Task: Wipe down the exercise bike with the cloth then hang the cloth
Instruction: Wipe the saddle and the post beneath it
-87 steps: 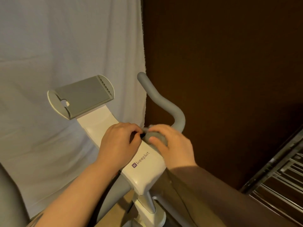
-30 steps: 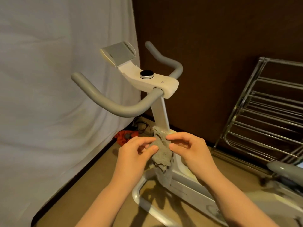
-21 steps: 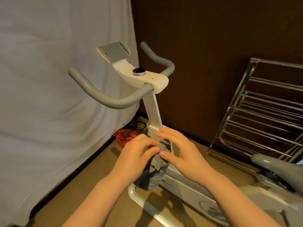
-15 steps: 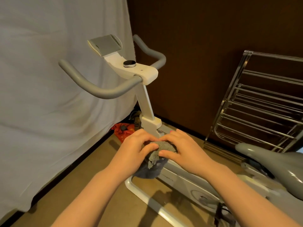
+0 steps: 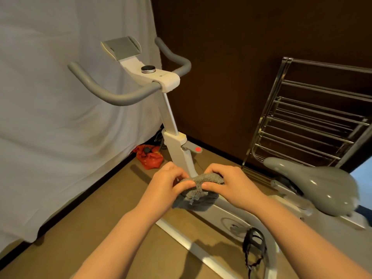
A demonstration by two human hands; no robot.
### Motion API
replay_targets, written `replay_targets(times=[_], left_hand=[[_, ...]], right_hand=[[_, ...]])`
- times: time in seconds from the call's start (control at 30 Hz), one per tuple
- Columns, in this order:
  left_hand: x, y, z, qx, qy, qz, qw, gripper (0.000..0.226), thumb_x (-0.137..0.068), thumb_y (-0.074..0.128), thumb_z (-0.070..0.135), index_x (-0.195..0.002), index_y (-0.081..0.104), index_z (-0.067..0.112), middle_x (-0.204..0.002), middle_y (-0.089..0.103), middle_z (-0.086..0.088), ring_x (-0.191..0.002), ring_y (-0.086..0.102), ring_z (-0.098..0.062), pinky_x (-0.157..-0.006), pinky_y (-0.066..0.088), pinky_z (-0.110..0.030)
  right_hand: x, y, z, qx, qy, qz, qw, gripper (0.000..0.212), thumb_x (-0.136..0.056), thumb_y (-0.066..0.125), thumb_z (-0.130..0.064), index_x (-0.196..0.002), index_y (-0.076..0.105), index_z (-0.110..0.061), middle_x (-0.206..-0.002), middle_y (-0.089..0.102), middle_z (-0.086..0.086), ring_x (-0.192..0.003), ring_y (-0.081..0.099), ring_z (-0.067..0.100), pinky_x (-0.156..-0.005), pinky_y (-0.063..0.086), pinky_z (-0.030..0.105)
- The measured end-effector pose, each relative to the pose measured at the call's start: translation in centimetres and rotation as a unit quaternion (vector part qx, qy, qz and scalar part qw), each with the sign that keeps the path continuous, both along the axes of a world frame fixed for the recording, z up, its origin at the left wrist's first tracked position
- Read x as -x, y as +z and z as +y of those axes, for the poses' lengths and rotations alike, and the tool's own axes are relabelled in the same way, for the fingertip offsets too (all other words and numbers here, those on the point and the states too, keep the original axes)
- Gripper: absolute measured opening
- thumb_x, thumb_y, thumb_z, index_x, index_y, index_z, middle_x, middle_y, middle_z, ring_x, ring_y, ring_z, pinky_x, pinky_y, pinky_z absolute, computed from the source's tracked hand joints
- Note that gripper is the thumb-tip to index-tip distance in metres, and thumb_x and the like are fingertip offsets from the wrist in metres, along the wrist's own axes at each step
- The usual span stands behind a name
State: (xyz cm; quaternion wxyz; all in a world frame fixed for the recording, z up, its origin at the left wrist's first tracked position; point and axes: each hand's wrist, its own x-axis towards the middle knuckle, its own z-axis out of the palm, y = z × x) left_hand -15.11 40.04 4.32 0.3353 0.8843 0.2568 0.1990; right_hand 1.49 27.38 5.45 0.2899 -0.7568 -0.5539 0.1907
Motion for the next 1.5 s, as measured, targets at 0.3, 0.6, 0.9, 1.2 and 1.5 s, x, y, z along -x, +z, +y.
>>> replay_targets(times=[0.3, 0.6, 0.9, 1.2, 1.5], left_hand=[[0.2, -3.2, -1.3, -0.047, -0.098, 0.093, 0.99, 0.021, -0.092, 0.061, 0.033, -0.113, 0.063, 0.034, -0.107, 0.055, 0.02, -0.103, 0.052, -0.001, -0.084, 0.043, -0.022], [-3.3, -6.4, -8.6, -0.001, -0.199, 0.147, 0.969, 0.013, -0.092, 0.061, 0.03, -0.104, 0.066, 0.032, -0.104, 0.06, 0.014, -0.101, 0.056, -0.006, -0.085, 0.049, -0.034], [-8.8, -6.8, -17.3, 0.019, -0.242, 0.137, 0.96, 0.014, -0.094, 0.058, 0.027, -0.105, 0.067, 0.027, -0.104, 0.06, 0.014, -0.099, 0.054, -0.004, -0.084, 0.046, -0.026], [-15.6, -6.3, -26.7, 0.029, -0.222, 0.139, 0.965, 0.012, -0.093, 0.058, 0.034, -0.101, 0.065, 0.039, -0.103, 0.063, 0.02, -0.096, 0.058, 0.0, -0.086, 0.052, -0.034], [-20.8, -6.0, -31.5, 0.034, -0.197, 0.131, 0.971, 0.015, -0.094, 0.056, 0.032, -0.104, 0.067, 0.035, -0.104, 0.062, 0.019, -0.097, 0.057, 0.002, -0.085, 0.05, -0.03]], right_hand=[[2.0, -3.3, -5.5, 0.132, -0.135, -0.098, 0.977, 0.018, -0.089, 0.061, -0.047, -0.1, 0.06, -0.033, -0.093, 0.066, -0.01, -0.087, 0.06, 0.014, -0.069, 0.05, 0.034], [2.0, -5.9, -16.2, 0.178, -0.27, -0.083, 0.942, 0.009, -0.089, 0.062, -0.042, -0.091, 0.057, -0.035, -0.089, 0.063, -0.011, -0.087, 0.06, 0.013, -0.067, 0.049, 0.032], [-1.2, -5.8, -26.0, 0.164, -0.354, -0.058, 0.919, 0.007, -0.089, 0.063, -0.04, -0.092, 0.062, -0.034, -0.082, 0.062, -0.014, -0.079, 0.06, 0.01, -0.07, 0.053, 0.033], [-8.1, -5.4, -35.0, 0.149, -0.361, -0.058, 0.919, 0.009, -0.092, 0.058, -0.043, -0.097, 0.057, -0.035, -0.087, 0.063, -0.013, -0.082, 0.062, 0.01, -0.072, 0.056, 0.031], [-14.6, -6.7, -39.9, 0.142, -0.362, -0.047, 0.92, 0.011, -0.089, 0.06, -0.04, -0.097, 0.059, -0.034, -0.086, 0.064, -0.011, -0.082, 0.063, 0.014, -0.071, 0.056, 0.038]])
